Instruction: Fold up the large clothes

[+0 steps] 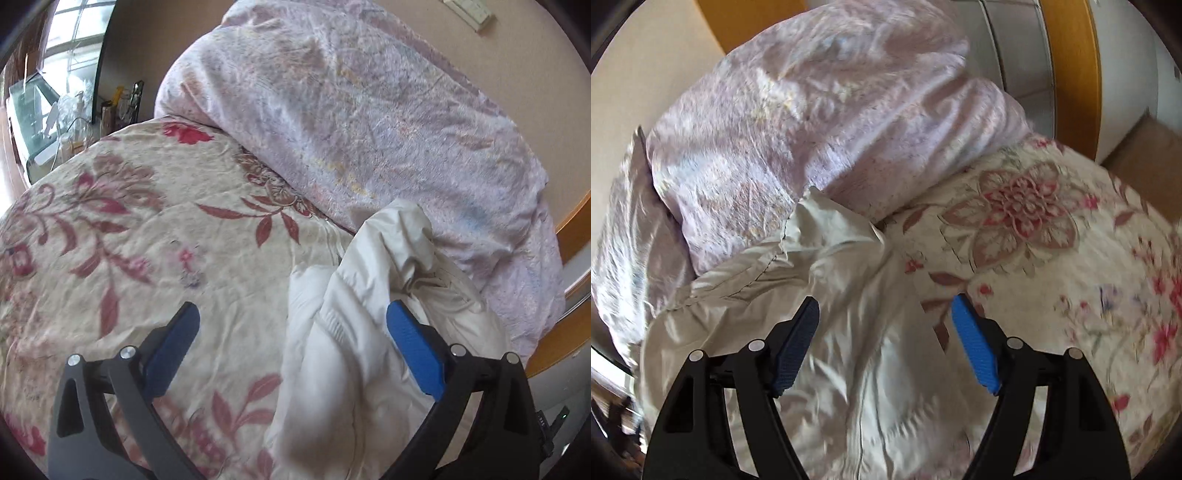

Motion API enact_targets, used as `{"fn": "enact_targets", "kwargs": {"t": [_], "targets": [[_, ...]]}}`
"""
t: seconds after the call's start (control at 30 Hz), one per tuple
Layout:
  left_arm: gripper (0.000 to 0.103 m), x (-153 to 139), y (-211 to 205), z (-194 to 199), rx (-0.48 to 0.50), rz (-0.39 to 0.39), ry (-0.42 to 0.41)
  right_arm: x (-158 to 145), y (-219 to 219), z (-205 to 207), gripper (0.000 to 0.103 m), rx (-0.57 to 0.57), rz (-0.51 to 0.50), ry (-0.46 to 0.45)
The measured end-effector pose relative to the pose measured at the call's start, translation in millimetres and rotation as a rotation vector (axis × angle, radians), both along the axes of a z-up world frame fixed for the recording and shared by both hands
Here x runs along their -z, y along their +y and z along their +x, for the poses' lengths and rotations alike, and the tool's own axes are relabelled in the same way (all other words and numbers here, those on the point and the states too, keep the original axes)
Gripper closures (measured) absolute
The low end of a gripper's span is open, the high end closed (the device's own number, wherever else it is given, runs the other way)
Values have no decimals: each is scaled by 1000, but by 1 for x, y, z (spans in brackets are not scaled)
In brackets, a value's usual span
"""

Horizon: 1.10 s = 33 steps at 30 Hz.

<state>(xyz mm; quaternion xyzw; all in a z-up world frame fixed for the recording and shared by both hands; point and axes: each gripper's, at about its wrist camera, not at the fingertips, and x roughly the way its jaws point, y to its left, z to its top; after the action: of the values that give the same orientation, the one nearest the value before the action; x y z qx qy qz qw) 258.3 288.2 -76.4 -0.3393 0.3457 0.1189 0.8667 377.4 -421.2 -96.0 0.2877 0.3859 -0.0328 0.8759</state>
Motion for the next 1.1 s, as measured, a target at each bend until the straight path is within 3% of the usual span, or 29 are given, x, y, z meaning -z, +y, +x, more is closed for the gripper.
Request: {"fn": "enact_targets", "kwargs": {"t": [0.13,0.23,0.33,0.47,0.6,0.7,0.9,0.97,1.1], "targets": [[3,8,-11,-47,-14,-115,-24,18,-6,-41,27,-1,257,43],[4,29,-24,-72,-32,-259,-31,28,5,-51,28,21,299,75],[12,47,-38,-74,-25,-386,-21,43,11,-49,28,24,359,100],[13,45,-59,-69,-12,-381,-43,59,24,-45,29,7,402,119],[15,50,-79,-60,2,-417,-48,65,34,-43,29,1,454,63],[22,54,-96,-52,14,-435,-50,69,35,-42,30,12,489,26],[28,58,-109,-40,-35,-456,-88,67,39,-37,36,28,456,-5],[42,64,-103,-41,-66,-505,-114,69,39,-36,42,33,464,-19],[69,79,-88,-40,-59,-624,-141,77,32,-39,68,5,515,-36]]}}
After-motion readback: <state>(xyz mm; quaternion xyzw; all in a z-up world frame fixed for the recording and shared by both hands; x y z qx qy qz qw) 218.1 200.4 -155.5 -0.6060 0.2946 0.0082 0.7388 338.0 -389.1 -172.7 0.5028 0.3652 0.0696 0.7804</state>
